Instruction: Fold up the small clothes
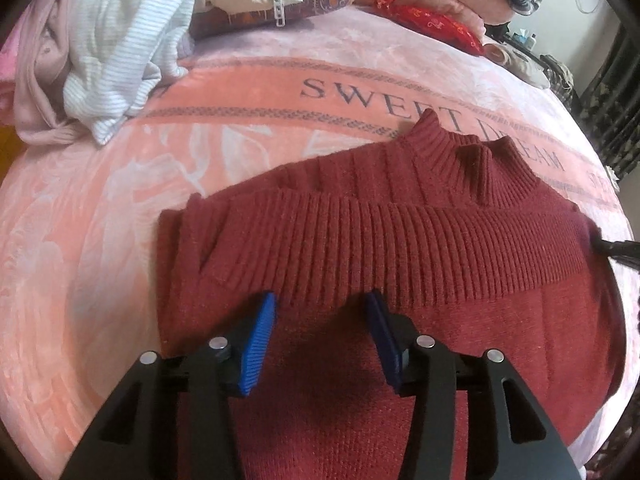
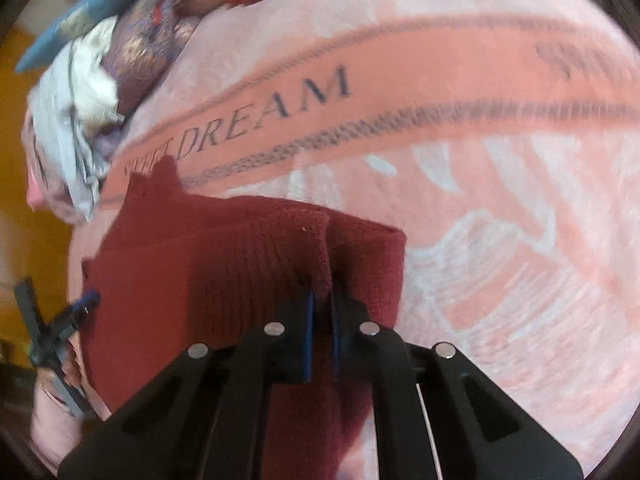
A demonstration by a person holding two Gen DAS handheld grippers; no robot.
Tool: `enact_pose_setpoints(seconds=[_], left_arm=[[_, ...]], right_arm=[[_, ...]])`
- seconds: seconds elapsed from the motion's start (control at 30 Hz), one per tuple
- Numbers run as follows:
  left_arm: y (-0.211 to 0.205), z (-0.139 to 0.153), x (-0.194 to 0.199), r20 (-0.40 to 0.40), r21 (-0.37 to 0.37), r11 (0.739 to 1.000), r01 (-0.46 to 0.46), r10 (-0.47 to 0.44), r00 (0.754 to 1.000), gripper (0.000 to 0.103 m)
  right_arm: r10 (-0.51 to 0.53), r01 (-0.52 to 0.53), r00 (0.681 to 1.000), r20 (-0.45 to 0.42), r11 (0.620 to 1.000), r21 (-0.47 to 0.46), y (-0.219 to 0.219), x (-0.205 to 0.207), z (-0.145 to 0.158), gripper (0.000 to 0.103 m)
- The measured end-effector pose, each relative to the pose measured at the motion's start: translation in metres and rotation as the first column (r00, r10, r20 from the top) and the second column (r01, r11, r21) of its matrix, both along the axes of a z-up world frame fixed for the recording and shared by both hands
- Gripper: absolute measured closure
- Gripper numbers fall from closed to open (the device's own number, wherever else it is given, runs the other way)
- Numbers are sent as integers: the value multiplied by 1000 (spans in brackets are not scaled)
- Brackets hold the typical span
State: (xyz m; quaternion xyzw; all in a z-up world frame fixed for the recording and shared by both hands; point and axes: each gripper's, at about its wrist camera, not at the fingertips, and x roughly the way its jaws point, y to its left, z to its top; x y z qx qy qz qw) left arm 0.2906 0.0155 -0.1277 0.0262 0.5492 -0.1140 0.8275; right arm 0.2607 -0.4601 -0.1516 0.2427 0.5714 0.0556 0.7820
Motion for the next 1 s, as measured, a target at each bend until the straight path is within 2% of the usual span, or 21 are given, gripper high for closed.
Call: enact_pose_setpoints(seconds=[0.1, 0.13, 0.17, 0.2, 0.27, 0.33, 0.53, 0.67, 0.8, 0.9, 0.93, 0.97, 1.0], left_arm=[[1, 3, 0, -10, 1, 1000, -4, 4, 1000, 52], [2, 5, 0, -15, 0, 1000, -11, 11, 1000, 52], [4, 9, -2, -21, -4, 1000, -20, 20, 1000, 54], [6, 15, -8, -23, -21, 999, -29, 28, 999, 54], [10, 25, -21, -16, -53, 998, -25, 24, 1000, 51], [13, 33, -38, -10, -64, 998, -14, 14, 1000, 48], [19, 29, -73, -21, -89, 996, -23, 22, 1000, 48], [19, 14, -80, -46, -77, 996, -34, 30, 998, 48], [15, 7, -84, -25, -36, 999, -7, 6, 1000, 48], [12, 4, -87, -14, -13, 1000, 13, -13, 1000, 48], [13, 4, -88, -14, -10, 1000, 14, -15, 1000, 48], [13, 5, -90, -19, -13, 1000, 13, -13, 1000, 48], [14, 8, -92, -26, -19, 1000, 12, -13, 1000, 48]], right_arm=[[-1, 1, 1000, 11, 1000, -13, 2, -4, 9, 92], [1, -1, 1000, 23, 1000, -13, 4, -8, 16, 81], [1, 0, 999, 38, 1000, -30, 5, -15, 24, 74], [11, -9, 998, 63, 999, -41, 7, -25, 34, 71], [28, -25, 996, 88, 999, -36, 10, -44, 48, 58], [51, -48, 996, 79, 998, -43, 13, -67, 57, 50], [123, -125, 992, -35, 988, -90, 25, -118, 42, 48], [107, -111, 991, -84, 993, -48, 25, -134, 21, 48], [71, -70, 993, -95, 998, 5, 19, -138, 4, 49], [72, -72, 993, -88, 997, 1, 22, -137, 2, 58], [81, -80, 993, -86, 997, 16, 26, -136, 3, 69], [94, -88, 992, -83, 994, 72, 29, -136, 4, 92], [93, -88, 992, -85, 994, 62, 31, -135, 6, 91]])
